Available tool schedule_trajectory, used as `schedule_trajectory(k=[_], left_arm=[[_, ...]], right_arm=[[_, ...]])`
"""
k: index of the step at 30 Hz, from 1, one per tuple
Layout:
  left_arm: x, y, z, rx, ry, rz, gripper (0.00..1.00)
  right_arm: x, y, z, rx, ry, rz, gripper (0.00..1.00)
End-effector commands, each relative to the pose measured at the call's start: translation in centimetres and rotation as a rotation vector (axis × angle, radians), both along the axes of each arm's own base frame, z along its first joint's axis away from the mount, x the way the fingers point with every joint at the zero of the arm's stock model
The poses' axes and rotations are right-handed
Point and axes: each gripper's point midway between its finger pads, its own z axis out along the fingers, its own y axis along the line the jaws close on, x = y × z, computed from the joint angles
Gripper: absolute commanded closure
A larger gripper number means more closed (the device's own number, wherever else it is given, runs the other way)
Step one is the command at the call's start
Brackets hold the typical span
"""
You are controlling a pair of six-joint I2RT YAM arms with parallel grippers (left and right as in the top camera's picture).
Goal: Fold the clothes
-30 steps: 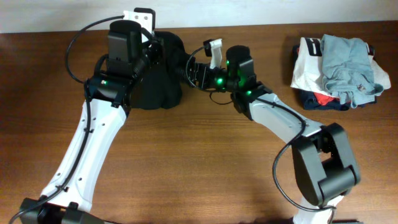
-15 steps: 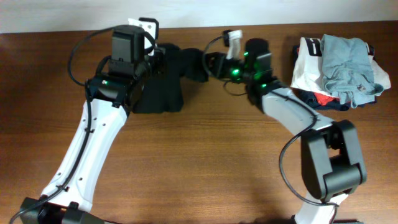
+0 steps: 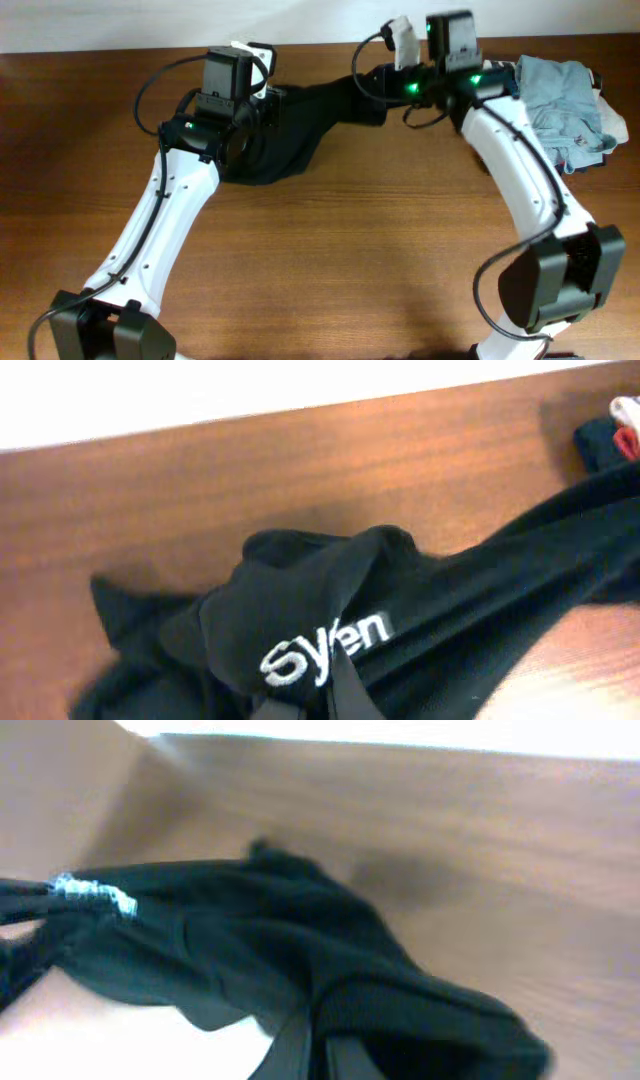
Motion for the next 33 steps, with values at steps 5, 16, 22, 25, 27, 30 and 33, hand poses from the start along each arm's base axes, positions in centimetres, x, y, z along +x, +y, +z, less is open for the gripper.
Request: schedule_trajectory(k=[5, 16, 22, 25, 27, 30, 33], left_arm=[[0.5, 3.9, 1.6, 0.114, -0.057, 0.094, 0.20], [-4.9, -3.9, -0.9, 0.080, 0.087, -0.306, 0.19], [-10.3, -10.1, -1.9, 0.107, 0.125, -0.618, 0.19], [-11.4, -11.9, -3.0, 0.192, 0.116, -0.673, 0.18], [-11.4, -12.4, -4.6, 0.281, 0.131, -0.659, 0.19], [-11.6, -13.5, -8.4, 0.362, 0.195, -0.673, 0.19], [-11.8, -14.6, -11.5, 0.386, 0.251, -0.700, 0.25]], right_arm=[[1.4, -7.9, 10.9, -0.299, -0.269, -0.213, 0.96], [1.0, -7.9, 13.2, -0.295, -0.314, -0.212, 0.96], [1.0, -8.0, 13.2, -0.295, -0.316, -0.214, 0.96], [1.0, -8.0, 13.2, -0.295, -0.315, -0.214, 0.96], [0.9, -8.0, 13.2, -0.296, -0.311, -0.213, 0.96], [0.8, -8.0, 13.0, -0.298, -0.303, -0.213, 0.96], [0.9, -8.4, 13.0, -0.299, -0.301, -0.219, 0.96]])
